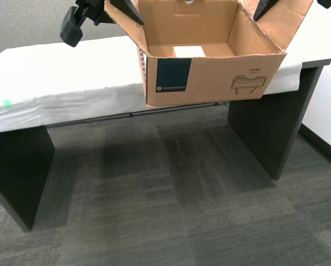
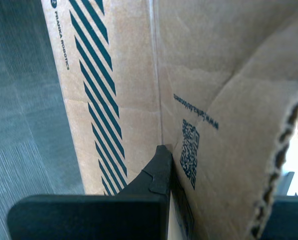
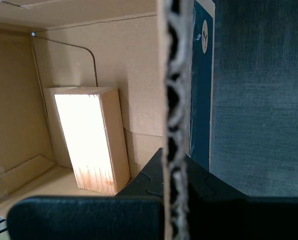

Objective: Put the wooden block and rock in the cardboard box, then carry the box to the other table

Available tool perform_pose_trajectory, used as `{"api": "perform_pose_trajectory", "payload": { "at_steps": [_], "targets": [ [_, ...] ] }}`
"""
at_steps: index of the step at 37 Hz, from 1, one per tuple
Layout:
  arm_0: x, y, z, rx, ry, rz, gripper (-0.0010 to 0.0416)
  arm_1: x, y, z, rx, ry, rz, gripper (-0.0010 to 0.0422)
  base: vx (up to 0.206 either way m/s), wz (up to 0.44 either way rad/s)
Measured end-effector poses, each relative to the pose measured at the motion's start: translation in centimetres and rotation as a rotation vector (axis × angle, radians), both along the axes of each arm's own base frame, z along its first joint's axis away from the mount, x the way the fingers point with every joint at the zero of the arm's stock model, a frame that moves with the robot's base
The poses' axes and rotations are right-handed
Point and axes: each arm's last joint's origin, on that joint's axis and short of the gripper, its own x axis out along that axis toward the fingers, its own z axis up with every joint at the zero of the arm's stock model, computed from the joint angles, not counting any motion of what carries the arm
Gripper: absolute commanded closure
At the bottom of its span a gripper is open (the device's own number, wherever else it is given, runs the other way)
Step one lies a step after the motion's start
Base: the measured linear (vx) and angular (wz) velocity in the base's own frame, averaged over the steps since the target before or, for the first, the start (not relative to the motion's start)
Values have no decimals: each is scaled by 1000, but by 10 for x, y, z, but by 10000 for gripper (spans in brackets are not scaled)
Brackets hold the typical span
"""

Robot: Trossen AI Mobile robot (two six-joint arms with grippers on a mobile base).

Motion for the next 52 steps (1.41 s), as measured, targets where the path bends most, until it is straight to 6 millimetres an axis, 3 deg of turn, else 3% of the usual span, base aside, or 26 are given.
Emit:
{"api": "perform_pose_trajectory", "payload": {
  "at_steps": [19,37,52],
  "targets": [
    [3,2,2,15,-24,-18,406,2,-1,3,-8,-65,-24,413,143,15],
    [-4,4,-1,-3,39,-5,406,-3,2,7,-13,-67,-29,413,151,188],
    [-9,19,-1,10,50,33,406,-46,31,-10,-46,-19,-22,413,165,228]
  ]
}}
